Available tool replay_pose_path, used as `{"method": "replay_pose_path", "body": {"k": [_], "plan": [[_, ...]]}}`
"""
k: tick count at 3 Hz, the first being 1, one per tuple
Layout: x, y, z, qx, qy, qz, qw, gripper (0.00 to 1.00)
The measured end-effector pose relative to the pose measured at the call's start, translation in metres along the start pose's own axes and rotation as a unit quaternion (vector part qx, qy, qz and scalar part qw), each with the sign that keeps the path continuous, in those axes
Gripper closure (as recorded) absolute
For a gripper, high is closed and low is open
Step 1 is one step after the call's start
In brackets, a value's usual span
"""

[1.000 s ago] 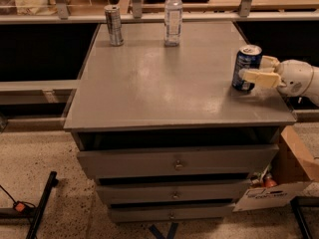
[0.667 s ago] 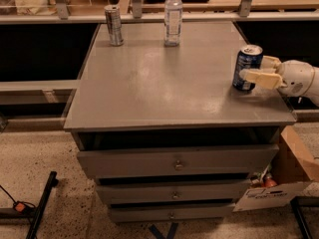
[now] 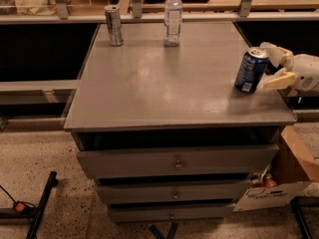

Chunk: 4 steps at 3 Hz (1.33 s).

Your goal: Place pepsi can upright

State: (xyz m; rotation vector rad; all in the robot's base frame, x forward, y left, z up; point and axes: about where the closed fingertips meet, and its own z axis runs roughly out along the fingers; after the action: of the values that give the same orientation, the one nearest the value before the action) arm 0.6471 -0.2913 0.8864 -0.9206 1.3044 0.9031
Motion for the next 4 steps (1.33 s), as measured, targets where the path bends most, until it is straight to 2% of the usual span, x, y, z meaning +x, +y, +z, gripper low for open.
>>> {"method": "replay_pose_path", "body": {"k": [1,2,3,4], "plan": [[-0.015,-0.009,-0.018,0.000,0.032,-0.020,0.9993,0.00],[-0.032,-0.005,-0.038,-0.011,0.095,-0.040,0.9946,0.00],[-0.057,0.002,-0.062,0.005,0.154,-0.065,0.9859,0.00],[-0.060,-0.005,-0.061,0.017,0.153,-0.069,0.9857,0.00]]}}
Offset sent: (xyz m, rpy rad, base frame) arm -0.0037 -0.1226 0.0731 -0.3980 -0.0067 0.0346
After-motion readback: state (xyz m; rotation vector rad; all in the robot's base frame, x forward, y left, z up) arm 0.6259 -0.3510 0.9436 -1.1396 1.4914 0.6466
